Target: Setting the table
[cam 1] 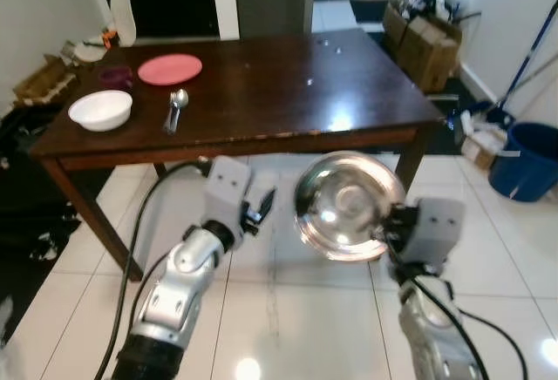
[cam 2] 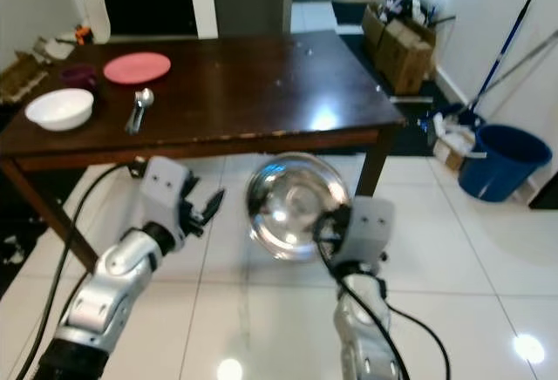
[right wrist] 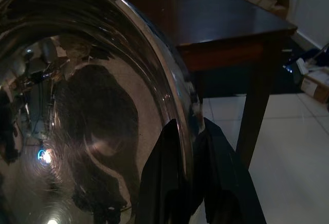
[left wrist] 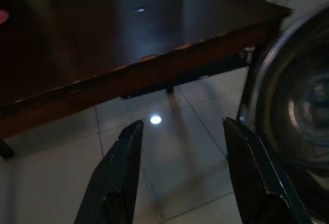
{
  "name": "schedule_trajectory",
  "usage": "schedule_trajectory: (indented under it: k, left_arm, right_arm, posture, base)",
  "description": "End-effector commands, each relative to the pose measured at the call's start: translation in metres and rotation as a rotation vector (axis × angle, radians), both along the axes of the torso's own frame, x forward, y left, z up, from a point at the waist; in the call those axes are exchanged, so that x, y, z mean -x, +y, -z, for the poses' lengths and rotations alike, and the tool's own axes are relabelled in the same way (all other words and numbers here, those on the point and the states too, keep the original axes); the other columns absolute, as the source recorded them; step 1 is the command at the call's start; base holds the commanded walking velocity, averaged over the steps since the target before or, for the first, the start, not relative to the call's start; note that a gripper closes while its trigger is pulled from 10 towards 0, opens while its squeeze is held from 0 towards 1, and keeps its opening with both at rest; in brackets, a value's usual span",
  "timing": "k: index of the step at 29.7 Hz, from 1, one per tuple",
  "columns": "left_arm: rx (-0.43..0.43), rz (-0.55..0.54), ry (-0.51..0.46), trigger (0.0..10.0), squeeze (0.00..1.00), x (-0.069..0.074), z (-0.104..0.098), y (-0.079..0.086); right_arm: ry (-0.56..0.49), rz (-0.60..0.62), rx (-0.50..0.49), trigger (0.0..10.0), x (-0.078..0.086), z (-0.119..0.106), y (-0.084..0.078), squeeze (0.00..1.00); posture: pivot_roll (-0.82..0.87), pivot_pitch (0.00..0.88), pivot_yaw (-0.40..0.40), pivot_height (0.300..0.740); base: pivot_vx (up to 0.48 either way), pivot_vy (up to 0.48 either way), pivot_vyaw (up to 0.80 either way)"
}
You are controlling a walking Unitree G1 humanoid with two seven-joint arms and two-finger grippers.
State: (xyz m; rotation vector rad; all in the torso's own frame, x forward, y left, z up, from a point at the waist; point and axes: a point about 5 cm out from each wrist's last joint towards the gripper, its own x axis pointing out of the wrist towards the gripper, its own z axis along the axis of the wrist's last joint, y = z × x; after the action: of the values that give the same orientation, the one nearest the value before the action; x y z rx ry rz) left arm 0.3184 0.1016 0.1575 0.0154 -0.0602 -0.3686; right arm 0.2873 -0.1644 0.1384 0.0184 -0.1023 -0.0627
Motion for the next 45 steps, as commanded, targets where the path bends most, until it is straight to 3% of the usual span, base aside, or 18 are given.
schedule_trajectory:
  k: [1, 4, 9, 15, 19, 45]
  left_arm:
    - [0.013, -0.032, 0.015, 10.0, 0.0, 0.005, 0.003, 0.004]
    - [0.024, -0.095, 0.015, 10.0, 0.0, 0.012, 0.006, 0.013]
    - [0.055, -0.125, 0.013, 10.0, 0.0, 0.019, 0.005, 0.013]
    - [0.068, -0.105, 0.016, 10.0, 0.0, 0.021, 0.002, 0.006]
    - [0.054, -0.065, 0.009, 10.0, 0.0, 0.018, -0.001, -0.001]
    - [0.044, 0.024, 0.005, 10.0, 0.0, 0.013, -0.005, -0.018]
  right_arm:
    - [-0.018, -0.017, 0.006, 10.0, -0.002, -0.005, -0.001, 0.0]
    - [-0.034, -0.072, 0.008, 10.0, -0.01, -0.01, 0.006, 0.0]
    - [-0.066, -0.108, 0.037, 10.0, -0.018, -0.02, 0.01, 0.0]
    - [-0.106, -0.086, 0.045, 10.0, -0.022, -0.031, 0.0, 0.0]
    - [-0.131, -0.004, 0.037, 10.0, -0.022, -0.038, -0.018, 0.0]
    - [-0.117, 0.054, 0.034, 10.0, -0.017, -0.029, -0.026, 0.0]
  posture:
    - [-0.09, 0.0, 0.079, 0.74]
    - [-0.06, 0.0, 0.045, 0.74]
    - [-0.04, 0.0, 0.021, 0.74]
    - [-0.04, 0.0, 0.037, 0.74]
    - [-0.06, 0.0, 0.062, 0.74]
    - [-0.1, 0.0, 0.105, 0.74]
  base:
    - [0.48, 0.0, 0.0]
    - [0.48, 0.0, 0.0]
    - [0.48, 0.0, 0.0]
    - [0.48, 0.0, 0.0]
    - [0.48, 0.0, 0.0]
    - [0.48, 0.0, 0.0]
